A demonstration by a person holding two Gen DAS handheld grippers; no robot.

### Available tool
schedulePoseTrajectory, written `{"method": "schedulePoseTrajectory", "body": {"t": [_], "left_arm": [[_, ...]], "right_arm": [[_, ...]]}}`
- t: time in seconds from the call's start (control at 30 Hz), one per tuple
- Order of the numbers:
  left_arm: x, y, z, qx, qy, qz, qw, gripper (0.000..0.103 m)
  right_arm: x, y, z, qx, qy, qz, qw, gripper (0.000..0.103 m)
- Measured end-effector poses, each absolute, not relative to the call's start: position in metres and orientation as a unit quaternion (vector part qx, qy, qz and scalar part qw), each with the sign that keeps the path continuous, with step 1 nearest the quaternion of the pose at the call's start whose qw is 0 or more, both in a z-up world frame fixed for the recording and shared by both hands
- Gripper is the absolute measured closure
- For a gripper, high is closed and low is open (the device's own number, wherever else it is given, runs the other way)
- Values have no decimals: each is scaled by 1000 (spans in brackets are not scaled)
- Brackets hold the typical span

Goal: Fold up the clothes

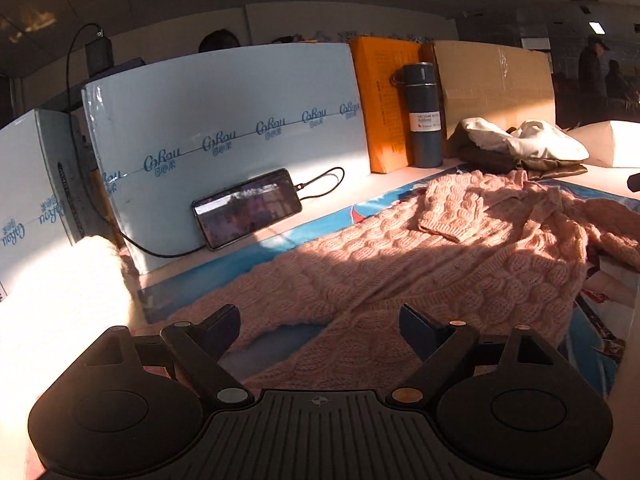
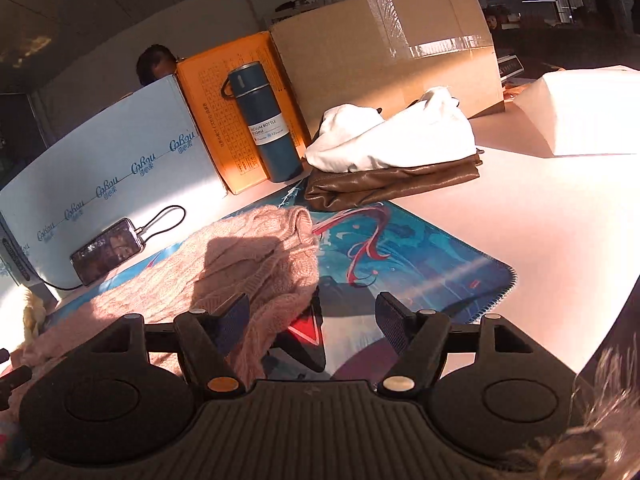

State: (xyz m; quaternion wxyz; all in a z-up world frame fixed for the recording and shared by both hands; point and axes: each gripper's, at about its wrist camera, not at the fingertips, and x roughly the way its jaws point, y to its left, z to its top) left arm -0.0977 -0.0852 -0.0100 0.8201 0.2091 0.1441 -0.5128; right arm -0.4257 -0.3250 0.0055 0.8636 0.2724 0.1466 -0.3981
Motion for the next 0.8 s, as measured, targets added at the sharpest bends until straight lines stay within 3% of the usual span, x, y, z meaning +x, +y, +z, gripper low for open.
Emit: {"method": "schedulePoseTrajectory", "body": {"t": [0.13, 0.33, 0.37, 0.43, 0.5, 0.8], "left_arm": [[-117, -104, -29, 285, 139, -524, 790, 14], [-117, -103, -29, 283, 138, -522, 792, 12], [-117, -103, -28, 283, 138, -523, 793, 12], [-115, -102, -28, 278, 141, -525, 792, 11], [-114, -102, -28, 274, 144, -526, 792, 11], [-106, -101, -29, 255, 164, -534, 789, 10]], "right_arm": [[-464, -295, -3, 291, 148, -381, 865, 35], [-478, -259, -17, 309, 170, -310, 883, 36], [-476, -256, -20, 310, 177, -307, 882, 40], [-470, -250, -23, 308, 188, -301, 883, 68], [-461, -248, -22, 290, 184, -291, 893, 89], [-404, -296, 16, 295, 62, -167, 939, 93]]}}
